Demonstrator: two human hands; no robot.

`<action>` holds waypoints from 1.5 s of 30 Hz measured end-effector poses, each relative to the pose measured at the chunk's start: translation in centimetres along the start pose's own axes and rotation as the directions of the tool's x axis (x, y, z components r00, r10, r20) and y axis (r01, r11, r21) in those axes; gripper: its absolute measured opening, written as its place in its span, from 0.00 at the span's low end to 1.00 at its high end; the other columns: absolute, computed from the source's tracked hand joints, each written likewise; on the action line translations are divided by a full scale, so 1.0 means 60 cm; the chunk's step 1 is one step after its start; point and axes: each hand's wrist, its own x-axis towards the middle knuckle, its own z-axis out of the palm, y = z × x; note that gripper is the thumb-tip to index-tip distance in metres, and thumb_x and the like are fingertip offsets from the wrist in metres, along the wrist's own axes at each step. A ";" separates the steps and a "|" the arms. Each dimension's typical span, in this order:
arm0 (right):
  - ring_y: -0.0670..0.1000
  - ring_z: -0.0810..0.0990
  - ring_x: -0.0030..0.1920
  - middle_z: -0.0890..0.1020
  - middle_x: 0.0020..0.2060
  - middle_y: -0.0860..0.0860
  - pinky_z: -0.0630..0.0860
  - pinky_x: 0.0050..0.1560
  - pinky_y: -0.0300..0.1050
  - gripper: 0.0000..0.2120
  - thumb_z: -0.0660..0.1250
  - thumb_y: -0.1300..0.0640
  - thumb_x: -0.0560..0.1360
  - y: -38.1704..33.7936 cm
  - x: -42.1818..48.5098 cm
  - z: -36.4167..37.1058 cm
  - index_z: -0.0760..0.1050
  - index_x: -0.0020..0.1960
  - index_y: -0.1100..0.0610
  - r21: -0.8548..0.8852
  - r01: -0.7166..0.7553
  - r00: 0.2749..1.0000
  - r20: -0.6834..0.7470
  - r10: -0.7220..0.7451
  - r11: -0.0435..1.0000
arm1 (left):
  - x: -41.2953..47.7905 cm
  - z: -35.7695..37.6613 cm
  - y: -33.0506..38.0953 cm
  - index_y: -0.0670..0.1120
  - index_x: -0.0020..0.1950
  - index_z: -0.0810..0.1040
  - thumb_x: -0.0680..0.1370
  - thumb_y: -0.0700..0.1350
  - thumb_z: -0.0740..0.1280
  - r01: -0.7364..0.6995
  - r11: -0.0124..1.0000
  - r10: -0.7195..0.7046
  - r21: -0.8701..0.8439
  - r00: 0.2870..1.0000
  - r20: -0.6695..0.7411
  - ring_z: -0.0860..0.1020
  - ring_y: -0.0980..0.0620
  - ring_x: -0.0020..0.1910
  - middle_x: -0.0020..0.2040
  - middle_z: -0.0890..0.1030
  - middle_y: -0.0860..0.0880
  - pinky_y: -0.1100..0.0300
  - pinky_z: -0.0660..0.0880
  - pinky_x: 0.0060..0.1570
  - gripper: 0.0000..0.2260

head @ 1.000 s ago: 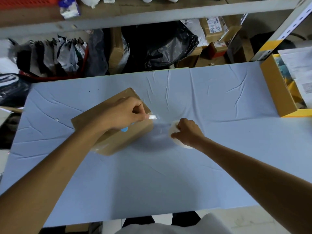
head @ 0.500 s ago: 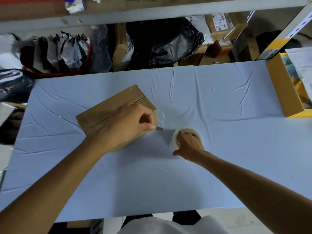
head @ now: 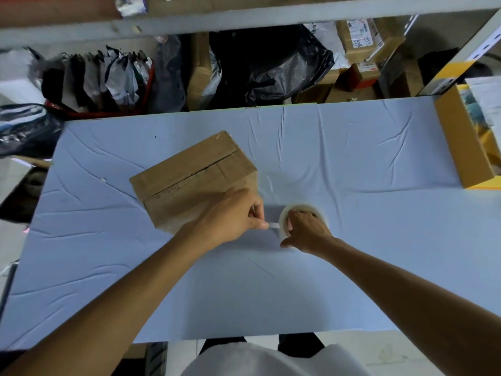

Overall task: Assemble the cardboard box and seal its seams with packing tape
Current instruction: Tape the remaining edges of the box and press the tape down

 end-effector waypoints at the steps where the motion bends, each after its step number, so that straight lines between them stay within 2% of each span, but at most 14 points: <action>1: 0.57 0.77 0.56 0.78 0.53 0.54 0.65 0.44 0.42 0.22 0.75 0.51 0.68 0.001 0.001 -0.004 0.73 0.57 0.59 0.015 -0.006 1.000 -0.002 0.006 1.000 | 0.003 0.017 -0.008 0.51 0.34 0.77 0.71 0.48 0.75 0.028 1.000 -0.029 0.012 1.000 0.005 0.75 0.58 0.32 0.32 0.78 0.54 0.62 0.71 0.34 0.09; 3: 0.59 0.78 0.54 0.78 0.52 0.55 0.68 0.44 0.43 0.14 0.69 0.53 0.71 0.002 0.008 -0.020 0.75 0.54 0.57 0.080 -0.050 0.997 -0.048 0.054 0.996 | 0.013 0.052 -0.027 0.51 0.32 0.76 0.70 0.49 0.75 0.091 0.995 -0.091 0.029 0.996 0.013 0.79 0.53 0.37 0.34 0.81 0.53 0.59 0.74 0.38 0.11; 6: 0.60 0.81 0.48 0.83 0.45 0.56 0.78 0.51 0.49 0.03 0.66 0.56 0.71 -0.001 0.026 -0.055 0.77 0.44 0.55 0.419 -0.078 0.982 -0.124 0.142 0.905 | 0.030 0.097 -0.063 0.52 0.31 0.72 0.71 0.50 0.74 0.193 0.981 -0.193 -0.010 0.981 0.011 0.79 0.50 0.41 0.35 0.79 0.52 0.60 0.71 0.39 0.14; 9: 0.56 0.84 0.39 0.85 0.33 0.54 0.80 0.50 0.51 0.07 0.65 0.55 0.73 -0.023 0.035 -0.092 0.78 0.40 0.57 0.662 0.039 0.972 -0.199 0.125 0.748 | 0.039 0.128 -0.097 0.49 0.35 0.76 0.71 0.50 0.74 0.233 0.971 -0.235 -0.042 0.971 -0.042 0.81 0.48 0.43 0.35 0.78 0.52 0.57 0.72 0.40 0.10; 13: 0.53 0.80 0.35 0.83 0.37 0.58 0.75 0.39 0.42 0.16 0.61 0.51 0.79 -0.068 0.028 -0.128 0.78 0.45 0.63 0.840 0.100 0.983 -0.165 0.076 0.533 | 0.046 0.152 -0.122 0.45 0.42 0.75 0.74 0.49 0.72 0.236 0.970 -0.228 0.060 0.967 -0.116 0.78 0.47 0.44 0.41 0.80 0.48 0.56 0.70 0.41 0.09; 17: 0.54 0.79 0.38 0.82 0.39 0.60 0.76 0.44 0.46 0.20 0.62 0.50 0.79 -0.083 0.017 -0.140 0.78 0.51 0.68 0.894 0.052 0.997 -0.072 0.029 0.445 | 0.057 0.159 -0.126 0.42 0.47 0.74 0.77 0.45 0.69 0.176 0.964 -0.154 0.198 0.981 -0.122 0.78 0.44 0.49 0.48 0.77 0.45 0.55 0.72 0.45 0.08; 22: 0.54 0.83 0.40 0.84 0.40 0.59 0.81 0.47 0.46 0.14 0.69 0.55 0.75 -0.086 0.009 -0.151 0.79 0.52 0.67 0.899 0.084 0.996 -0.075 -0.038 0.430 | 0.059 0.132 -0.089 0.44 0.52 0.74 0.77 0.55 0.66 0.116 0.922 -0.084 0.369 0.991 -0.100 0.77 0.46 0.50 0.49 0.78 0.46 0.55 0.72 0.49 0.14; 25: 0.53 0.82 0.37 0.83 0.38 0.59 0.82 0.42 0.42 0.08 0.71 0.62 0.73 -0.088 0.006 -0.162 0.79 0.49 0.66 0.894 0.120 0.992 -0.095 -0.079 0.432 | 0.045 0.080 -0.039 0.43 0.48 0.77 0.77 0.52 0.67 -0.031 0.955 0.030 0.293 1.000 0.009 0.78 0.48 0.45 0.40 0.77 0.49 0.56 0.72 0.44 0.12; 28: 0.54 0.82 0.38 0.82 0.39 0.59 0.83 0.41 0.43 0.07 0.71 0.65 0.73 -0.090 0.004 -0.174 0.79 0.49 0.67 0.871 0.130 0.990 -0.089 -0.107 0.473 | 0.015 0.005 0.033 0.44 0.51 0.78 0.77 0.51 0.67 -0.168 0.941 0.116 0.293 0.976 0.186 0.76 0.54 0.43 0.43 0.78 0.51 0.58 0.75 0.47 0.10; 30: 0.52 0.82 0.37 0.82 0.38 0.57 0.80 0.36 0.41 0.08 0.70 0.61 0.74 -0.090 0.002 -0.178 0.80 0.50 0.66 0.877 0.112 0.992 -0.069 -0.109 0.468 | 0.001 -0.050 0.066 0.46 0.49 0.79 0.76 0.50 0.68 -0.178 0.963 0.158 0.203 0.981 0.110 0.77 0.57 0.43 0.42 0.79 0.54 0.62 0.76 0.46 0.08; 32: 0.51 0.81 0.36 0.82 0.36 0.56 0.78 0.37 0.41 0.09 0.69 0.60 0.75 -0.089 0.004 -0.177 0.80 0.49 0.66 0.912 0.076 0.995 -0.045 -0.088 0.404 | 0.004 -0.101 0.073 0.47 0.47 0.80 0.75 0.48 0.69 -0.202 0.967 0.225 0.156 0.963 -0.150 0.78 0.56 0.42 0.41 0.79 0.55 0.62 0.76 0.45 0.06; 34: 0.53 0.82 0.37 0.82 0.35 0.57 0.80 0.42 0.45 0.03 0.68 0.66 0.75 -0.087 0.009 -0.173 0.80 0.46 0.65 0.928 0.052 0.997 -0.030 -0.066 0.368 | 0.025 -0.132 0.049 0.49 0.52 0.80 0.76 0.46 0.68 -0.186 0.965 0.239 0.186 0.916 -0.322 0.78 0.53 0.49 0.50 0.79 0.52 0.58 0.75 0.51 0.06; 39: 0.53 0.83 0.36 0.83 0.37 0.60 0.81 0.41 0.44 0.02 0.70 0.70 0.72 -0.082 0.011 -0.161 0.80 0.44 0.66 0.951 0.017 0.999 -0.002 -0.047 0.308 | 0.064 -0.127 -0.006 0.56 0.61 0.78 0.77 0.52 0.66 -0.087 0.957 0.131 0.276 0.981 -0.145 0.62 0.51 0.68 0.62 0.73 0.55 0.42 0.60 0.69 0.12; 45: 0.52 0.84 0.34 0.83 0.39 0.60 0.82 0.37 0.42 0.02 0.69 0.67 0.74 -0.080 0.018 -0.147 0.79 0.43 0.65 0.973 -0.052 0.990 0.079 -0.115 0.224 | 0.071 -0.128 -0.005 0.59 0.55 0.80 0.78 0.52 0.66 -0.103 0.955 0.142 0.279 0.982 -0.123 0.59 0.50 0.67 0.59 0.71 0.55 0.37 0.55 0.70 0.07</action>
